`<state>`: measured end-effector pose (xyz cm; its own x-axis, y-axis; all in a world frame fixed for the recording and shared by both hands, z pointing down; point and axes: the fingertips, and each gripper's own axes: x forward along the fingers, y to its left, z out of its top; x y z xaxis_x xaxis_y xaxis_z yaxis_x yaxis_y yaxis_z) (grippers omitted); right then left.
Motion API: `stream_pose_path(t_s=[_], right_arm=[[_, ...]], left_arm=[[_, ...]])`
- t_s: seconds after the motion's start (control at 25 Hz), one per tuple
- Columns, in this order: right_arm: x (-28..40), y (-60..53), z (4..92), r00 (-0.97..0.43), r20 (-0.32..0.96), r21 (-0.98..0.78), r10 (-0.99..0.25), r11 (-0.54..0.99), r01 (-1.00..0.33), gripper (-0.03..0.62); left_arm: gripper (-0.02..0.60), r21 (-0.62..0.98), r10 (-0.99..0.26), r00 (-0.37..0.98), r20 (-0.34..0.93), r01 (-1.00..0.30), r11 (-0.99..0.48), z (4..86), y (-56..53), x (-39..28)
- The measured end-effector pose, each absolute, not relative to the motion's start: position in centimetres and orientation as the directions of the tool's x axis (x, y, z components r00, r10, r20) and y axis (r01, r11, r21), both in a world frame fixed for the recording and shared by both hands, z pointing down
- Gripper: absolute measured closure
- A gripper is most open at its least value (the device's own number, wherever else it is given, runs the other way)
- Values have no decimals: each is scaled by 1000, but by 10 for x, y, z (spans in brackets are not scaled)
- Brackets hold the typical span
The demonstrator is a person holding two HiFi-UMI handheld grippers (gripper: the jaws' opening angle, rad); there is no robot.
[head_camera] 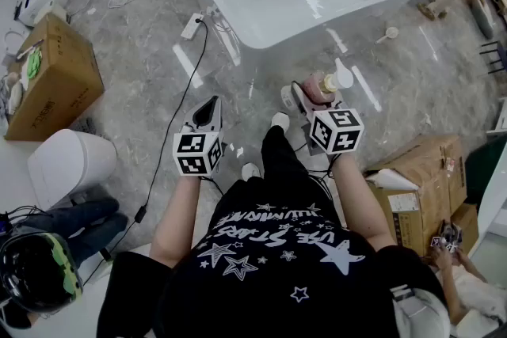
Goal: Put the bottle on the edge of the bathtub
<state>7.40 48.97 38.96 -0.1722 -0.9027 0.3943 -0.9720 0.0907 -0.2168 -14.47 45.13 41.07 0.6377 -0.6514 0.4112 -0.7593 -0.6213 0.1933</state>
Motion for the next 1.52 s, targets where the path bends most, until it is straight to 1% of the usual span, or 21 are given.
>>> stream_pose_path(t_s=[0.32,0.48,0.88,1.2,1.36,1.52], right_arm=[[73,503,392,-175,407,-220,-896,90,-971,370],[71,504,392,-194,412,-209,-890,115,-971,372],[88,476,391,-212,399,-226,-892,128,-966,370],[130,388,409,-228,399,-252,-888,132,-959,370],[152,334,420,-265,420,-270,-868,159,-950,372],[179,279,421,-296,418,-270,-859,193,-943,372]], left_arm=[[566,189,-651,640,408,-757,-626,407,467,-145],[566,182,-652,635,415,-760,-624,408,470,-148],[566,160,-672,609,421,-779,-606,406,459,-152],[566,152,-669,563,485,-808,-570,429,394,-129],[566,130,-676,535,507,-823,-553,429,339,-105],[566,120,-698,515,498,-838,-533,421,279,-71]])
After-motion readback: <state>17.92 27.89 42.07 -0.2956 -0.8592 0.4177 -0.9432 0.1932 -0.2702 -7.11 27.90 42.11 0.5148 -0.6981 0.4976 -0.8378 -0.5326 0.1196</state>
